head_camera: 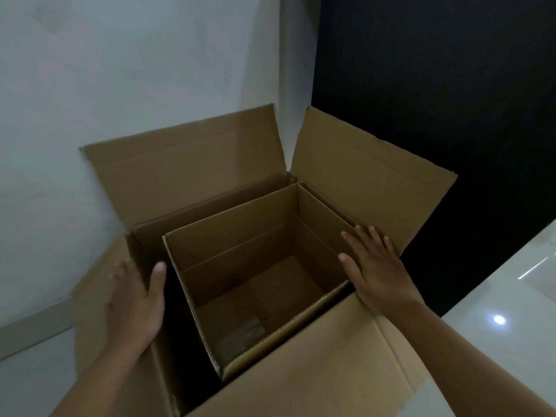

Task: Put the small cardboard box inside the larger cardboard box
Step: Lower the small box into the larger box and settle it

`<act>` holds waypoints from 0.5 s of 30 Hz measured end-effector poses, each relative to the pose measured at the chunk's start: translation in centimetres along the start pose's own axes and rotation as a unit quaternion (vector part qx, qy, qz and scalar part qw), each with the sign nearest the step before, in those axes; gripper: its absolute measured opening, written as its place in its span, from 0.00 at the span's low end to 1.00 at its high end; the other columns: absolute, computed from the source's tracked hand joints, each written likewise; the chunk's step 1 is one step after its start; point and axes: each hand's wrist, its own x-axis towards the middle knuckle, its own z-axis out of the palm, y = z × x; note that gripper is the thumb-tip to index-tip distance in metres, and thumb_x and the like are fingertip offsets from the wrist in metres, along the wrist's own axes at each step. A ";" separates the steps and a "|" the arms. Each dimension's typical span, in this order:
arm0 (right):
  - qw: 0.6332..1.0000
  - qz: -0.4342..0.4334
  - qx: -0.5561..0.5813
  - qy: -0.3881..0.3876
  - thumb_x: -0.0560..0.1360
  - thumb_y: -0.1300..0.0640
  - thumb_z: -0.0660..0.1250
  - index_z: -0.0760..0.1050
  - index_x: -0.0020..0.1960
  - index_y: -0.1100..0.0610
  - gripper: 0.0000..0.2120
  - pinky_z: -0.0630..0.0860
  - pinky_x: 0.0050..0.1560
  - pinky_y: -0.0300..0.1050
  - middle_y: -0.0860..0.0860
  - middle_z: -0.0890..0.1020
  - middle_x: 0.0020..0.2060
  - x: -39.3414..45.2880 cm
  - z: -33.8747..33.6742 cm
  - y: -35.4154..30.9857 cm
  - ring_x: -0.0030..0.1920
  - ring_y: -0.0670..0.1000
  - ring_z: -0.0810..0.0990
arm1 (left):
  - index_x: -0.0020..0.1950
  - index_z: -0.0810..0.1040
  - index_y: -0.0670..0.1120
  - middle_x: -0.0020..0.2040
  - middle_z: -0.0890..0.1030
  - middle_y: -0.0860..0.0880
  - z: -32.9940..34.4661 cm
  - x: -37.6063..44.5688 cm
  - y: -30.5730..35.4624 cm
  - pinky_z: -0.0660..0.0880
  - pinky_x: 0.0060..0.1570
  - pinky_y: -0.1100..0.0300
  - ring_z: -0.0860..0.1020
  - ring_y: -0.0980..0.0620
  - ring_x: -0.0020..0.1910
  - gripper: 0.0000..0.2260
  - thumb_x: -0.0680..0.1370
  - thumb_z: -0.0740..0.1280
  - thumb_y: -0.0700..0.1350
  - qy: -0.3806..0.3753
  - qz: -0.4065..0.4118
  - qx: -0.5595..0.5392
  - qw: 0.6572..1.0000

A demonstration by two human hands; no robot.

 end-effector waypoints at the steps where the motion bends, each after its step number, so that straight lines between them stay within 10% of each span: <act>1: 1.000 0.004 -0.002 -0.007 0.62 0.29 0.29 0.45 0.73 0.47 0.43 0.35 0.70 0.46 0.49 0.47 0.75 -0.3 -0.1 -0.2 0.72 0.46 0.37 | 0.74 0.48 0.45 0.76 0.50 0.43 -0.1 -1.3 0.4 0.50 0.72 0.40 0.48 0.45 0.75 0.38 0.71 0.45 0.66 -0.003 -0.011 0.032 0.999; 15: 0.999 -0.035 0.012 0.021 0.59 0.26 0.23 0.34 0.67 0.44 0.40 0.18 0.60 0.38 0.44 0.34 0.69 -6.6 3.3 -7.1 0.67 0.47 0.24 | 0.74 0.41 0.48 0.76 0.37 0.50 0.8 -11.4 2.5 0.38 0.70 0.41 0.36 0.49 0.74 0.35 0.70 0.37 0.63 -0.050 -0.083 0.112 0.989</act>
